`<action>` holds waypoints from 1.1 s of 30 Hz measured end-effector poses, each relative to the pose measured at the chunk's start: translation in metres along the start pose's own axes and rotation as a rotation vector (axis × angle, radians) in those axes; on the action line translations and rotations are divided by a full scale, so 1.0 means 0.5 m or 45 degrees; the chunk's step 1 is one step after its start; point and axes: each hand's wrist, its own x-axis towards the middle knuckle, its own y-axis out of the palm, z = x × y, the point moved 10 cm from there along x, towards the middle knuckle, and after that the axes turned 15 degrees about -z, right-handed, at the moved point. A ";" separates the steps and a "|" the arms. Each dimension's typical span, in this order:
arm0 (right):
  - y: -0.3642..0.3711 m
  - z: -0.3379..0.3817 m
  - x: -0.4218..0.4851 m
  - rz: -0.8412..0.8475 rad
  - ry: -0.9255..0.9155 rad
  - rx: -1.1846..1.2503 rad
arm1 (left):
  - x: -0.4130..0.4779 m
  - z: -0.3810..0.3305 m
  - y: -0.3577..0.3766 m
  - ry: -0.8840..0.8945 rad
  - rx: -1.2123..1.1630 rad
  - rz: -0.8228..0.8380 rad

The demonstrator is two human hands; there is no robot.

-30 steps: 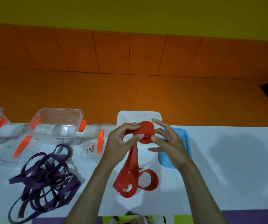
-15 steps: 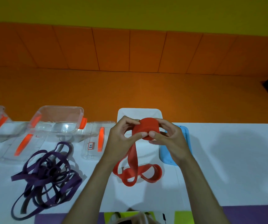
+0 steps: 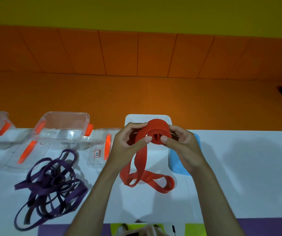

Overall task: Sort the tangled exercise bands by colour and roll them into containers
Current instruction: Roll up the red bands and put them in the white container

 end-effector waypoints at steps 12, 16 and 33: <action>0.027 -0.041 -0.002 0.041 0.191 0.187 | -0.006 0.062 -0.004 -0.309 -0.214 -0.152; 0.032 -0.069 -0.005 0.060 0.316 0.153 | -0.007 0.058 -0.004 -0.281 -0.176 -0.185; -0.018 -0.019 0.010 -0.195 -0.009 0.111 | -0.005 0.044 0.028 -0.183 -0.074 0.049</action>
